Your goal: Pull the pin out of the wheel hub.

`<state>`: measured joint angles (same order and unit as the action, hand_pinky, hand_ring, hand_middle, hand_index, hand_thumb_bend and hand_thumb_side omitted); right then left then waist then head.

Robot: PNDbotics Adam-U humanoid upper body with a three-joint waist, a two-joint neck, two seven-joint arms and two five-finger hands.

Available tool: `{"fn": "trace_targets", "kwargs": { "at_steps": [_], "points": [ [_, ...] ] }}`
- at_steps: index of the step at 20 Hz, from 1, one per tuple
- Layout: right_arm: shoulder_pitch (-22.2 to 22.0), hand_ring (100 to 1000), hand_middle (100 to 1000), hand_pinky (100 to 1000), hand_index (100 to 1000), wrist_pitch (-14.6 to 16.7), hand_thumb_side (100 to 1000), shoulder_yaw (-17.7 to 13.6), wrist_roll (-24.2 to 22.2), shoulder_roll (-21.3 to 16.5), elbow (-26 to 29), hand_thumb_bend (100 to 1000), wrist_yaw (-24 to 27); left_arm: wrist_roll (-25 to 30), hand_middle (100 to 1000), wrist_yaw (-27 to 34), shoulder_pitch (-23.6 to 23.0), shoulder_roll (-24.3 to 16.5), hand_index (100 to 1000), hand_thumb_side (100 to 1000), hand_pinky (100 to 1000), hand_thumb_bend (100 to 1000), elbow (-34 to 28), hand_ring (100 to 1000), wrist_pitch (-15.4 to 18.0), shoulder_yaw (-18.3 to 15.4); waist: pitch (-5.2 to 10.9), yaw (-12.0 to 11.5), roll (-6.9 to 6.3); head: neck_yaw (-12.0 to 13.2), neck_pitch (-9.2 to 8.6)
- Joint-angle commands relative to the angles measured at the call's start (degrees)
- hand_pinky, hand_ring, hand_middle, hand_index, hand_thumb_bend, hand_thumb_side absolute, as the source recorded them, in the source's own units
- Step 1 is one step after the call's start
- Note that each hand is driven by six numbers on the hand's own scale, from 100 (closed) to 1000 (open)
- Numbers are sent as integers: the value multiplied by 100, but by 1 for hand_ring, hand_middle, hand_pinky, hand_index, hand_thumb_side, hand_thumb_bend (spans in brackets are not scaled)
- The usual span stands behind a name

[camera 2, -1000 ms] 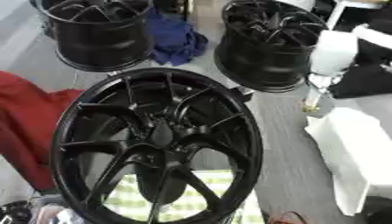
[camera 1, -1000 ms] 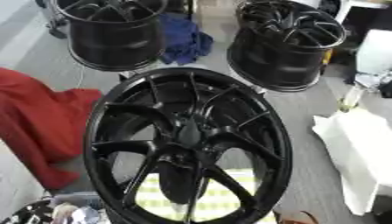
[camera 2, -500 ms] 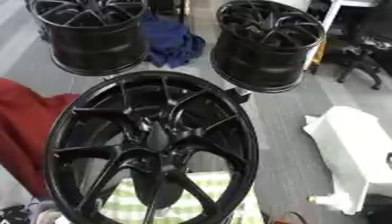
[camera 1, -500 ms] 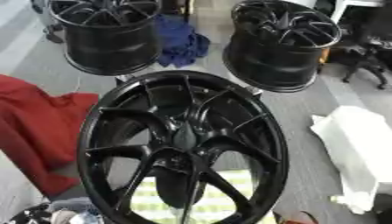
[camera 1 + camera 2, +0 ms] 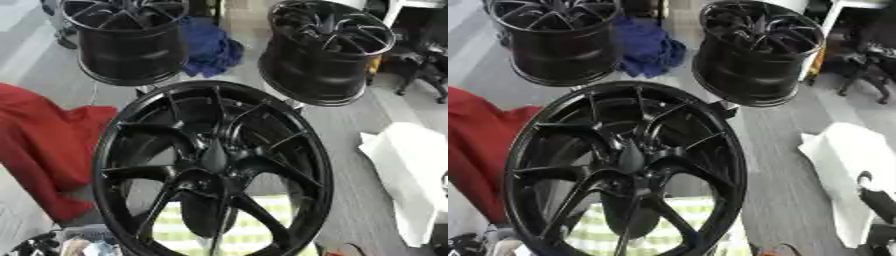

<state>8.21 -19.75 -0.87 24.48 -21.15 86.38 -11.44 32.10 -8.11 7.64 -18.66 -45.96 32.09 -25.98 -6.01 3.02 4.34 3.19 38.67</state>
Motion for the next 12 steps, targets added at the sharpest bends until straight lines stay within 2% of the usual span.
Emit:
{"fn": "trace_targets", "kwargs": {
  "at_steps": [1, 6, 12],
  "points": [
    [123, 722, 775, 720, 876, 307, 391, 274, 109, 183, 227, 223, -75, 1987, 679, -8, 59, -88, 847, 702, 647, 100, -84, 671, 1988, 17, 25, -15, -42, 4, -36],
    [232, 685, 745, 694, 869, 819, 392, 797, 405, 637, 83, 189, 19, 1987, 679, -4, 86, -66, 847, 704, 647, 100, -80, 671, 1988, 36, 6, -27, -74, -40, -41],
    [276, 642, 710, 670, 850, 1550, 381, 1072, 1067, 995, -472, 189, 326, 1987, 679, 17, 104, -57, 846, 706, 647, 100, -54, 671, 1988, 51, -26, -28, -115, -82, -57]
  ]
}}
